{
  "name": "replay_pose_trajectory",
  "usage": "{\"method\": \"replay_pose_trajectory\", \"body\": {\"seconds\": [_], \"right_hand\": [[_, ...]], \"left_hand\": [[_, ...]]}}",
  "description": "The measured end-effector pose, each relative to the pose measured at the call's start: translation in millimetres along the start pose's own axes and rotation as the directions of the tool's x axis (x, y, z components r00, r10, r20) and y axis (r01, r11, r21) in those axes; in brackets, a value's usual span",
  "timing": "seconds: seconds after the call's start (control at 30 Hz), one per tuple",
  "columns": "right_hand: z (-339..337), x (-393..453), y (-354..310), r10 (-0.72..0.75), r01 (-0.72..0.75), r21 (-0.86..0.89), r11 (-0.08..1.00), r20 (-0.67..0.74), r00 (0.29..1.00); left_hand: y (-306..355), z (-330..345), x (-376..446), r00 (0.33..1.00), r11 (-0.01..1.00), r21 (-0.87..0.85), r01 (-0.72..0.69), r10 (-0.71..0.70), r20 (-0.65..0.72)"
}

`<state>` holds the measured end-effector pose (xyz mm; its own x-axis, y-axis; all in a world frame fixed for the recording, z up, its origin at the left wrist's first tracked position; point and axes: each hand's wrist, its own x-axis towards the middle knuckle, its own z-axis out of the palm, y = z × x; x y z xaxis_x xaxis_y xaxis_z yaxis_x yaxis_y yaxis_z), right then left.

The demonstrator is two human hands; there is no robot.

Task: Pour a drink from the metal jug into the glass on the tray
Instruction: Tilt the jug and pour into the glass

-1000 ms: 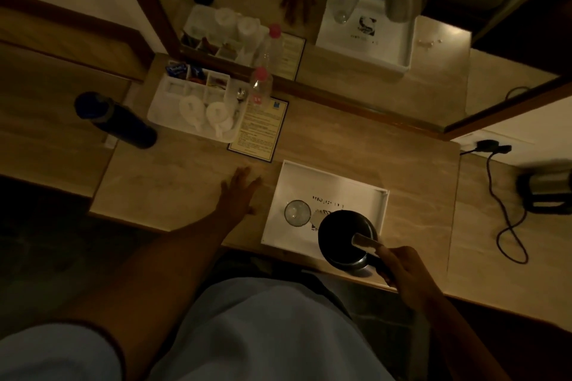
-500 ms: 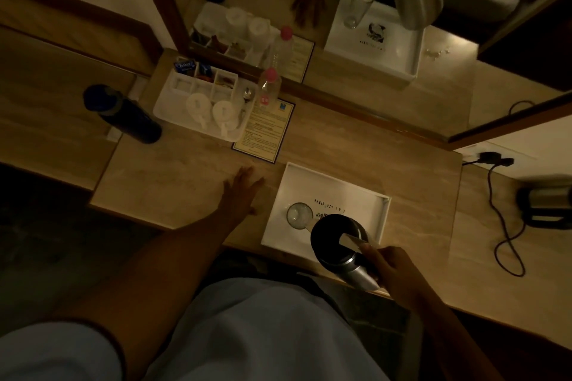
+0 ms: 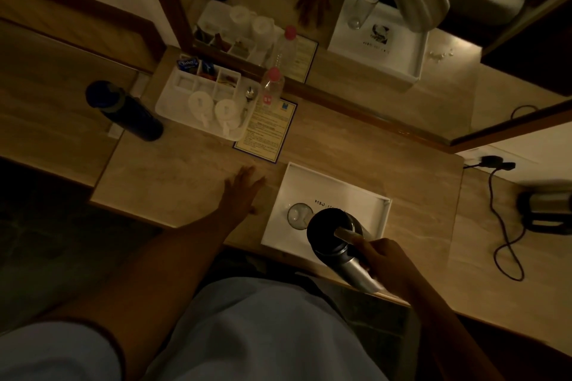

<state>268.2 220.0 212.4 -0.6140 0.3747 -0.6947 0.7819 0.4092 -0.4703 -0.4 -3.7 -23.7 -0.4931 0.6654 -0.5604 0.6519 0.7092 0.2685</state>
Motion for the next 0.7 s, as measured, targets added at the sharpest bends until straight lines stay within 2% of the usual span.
{"method": "replay_pose_trajectory", "body": {"seconds": [0.07, 0.17, 0.3, 0.57, 0.7], "right_hand": [[-2, 2, -4, -0.010, 0.010, -0.014, 1.000, 0.001, 1.000], [-5, 5, -13, 0.040, -0.041, 0.058, 0.997, 0.011, 0.999], [-8, 4, -22, 0.022, -0.018, -0.085, 0.996, 0.049, 0.999], [-12, 7, -31, 0.082, -0.074, -0.092, 0.993, 0.095, 0.992], [-10, 15, -27, 0.216, -0.216, -0.001, 0.976, 0.080, 0.973]], "left_hand": [[0, -1, -1, 1.000, 1.000, -0.021, 0.005, -0.005, 0.001], [1, -1, -1, 1.000, 1.000, -0.014, 0.013, -0.013, 0.001], [1, -2, 0, 1.000, 1.000, -0.002, 0.012, -0.012, 0.002], [1, -1, -1, 1.000, 0.999, -0.031, 0.015, -0.015, -0.009], [2, -2, -1, 1.000, 1.000, -0.023, 0.011, -0.011, -0.006]]}}
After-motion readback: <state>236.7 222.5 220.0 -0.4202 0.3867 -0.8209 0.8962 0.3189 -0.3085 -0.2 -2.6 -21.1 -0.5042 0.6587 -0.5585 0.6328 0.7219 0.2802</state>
